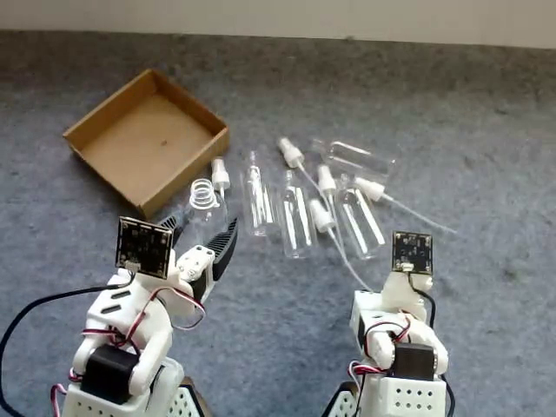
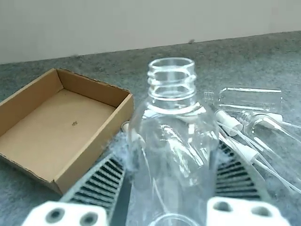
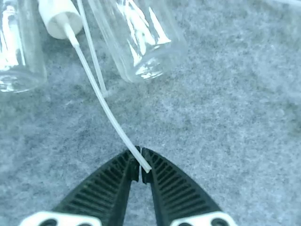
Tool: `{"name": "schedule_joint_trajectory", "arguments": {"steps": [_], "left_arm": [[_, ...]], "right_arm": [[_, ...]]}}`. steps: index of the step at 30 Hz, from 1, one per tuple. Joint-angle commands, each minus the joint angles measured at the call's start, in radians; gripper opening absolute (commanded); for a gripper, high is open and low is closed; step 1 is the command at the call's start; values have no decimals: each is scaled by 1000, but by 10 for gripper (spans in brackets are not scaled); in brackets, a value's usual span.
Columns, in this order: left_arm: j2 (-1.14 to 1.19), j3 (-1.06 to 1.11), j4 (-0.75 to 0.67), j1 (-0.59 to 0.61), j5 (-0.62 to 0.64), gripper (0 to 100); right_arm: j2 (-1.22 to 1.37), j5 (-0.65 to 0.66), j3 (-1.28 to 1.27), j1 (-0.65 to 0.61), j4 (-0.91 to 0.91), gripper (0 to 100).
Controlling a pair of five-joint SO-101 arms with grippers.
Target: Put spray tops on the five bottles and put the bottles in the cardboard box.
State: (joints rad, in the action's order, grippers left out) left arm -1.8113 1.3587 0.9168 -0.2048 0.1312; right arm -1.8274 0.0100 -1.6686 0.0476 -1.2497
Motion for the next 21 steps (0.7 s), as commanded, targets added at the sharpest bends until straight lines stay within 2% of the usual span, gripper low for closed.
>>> {"name": "schedule_joint_trajectory", "arguments": {"steps": [1,6,8,11,13,21], "left_arm": [[-13,-5,-28,-15,-3,67],[-15,48,-44,-15,-8,67],[-15,85,-84,-13,-11,67],[-15,134,-161,-13,-11,67],[-15,174,-215,-13,-11,67],[-15,305,-400,-13,-11,66]], "right_arm": [[-12,-9,-101,12,2,11],[-12,6,-101,24,110,13],[-12,133,-101,54,133,13],[-12,427,-101,90,180,13],[-12,535,-102,116,228,13],[-12,572,-101,197,275,13]]}}
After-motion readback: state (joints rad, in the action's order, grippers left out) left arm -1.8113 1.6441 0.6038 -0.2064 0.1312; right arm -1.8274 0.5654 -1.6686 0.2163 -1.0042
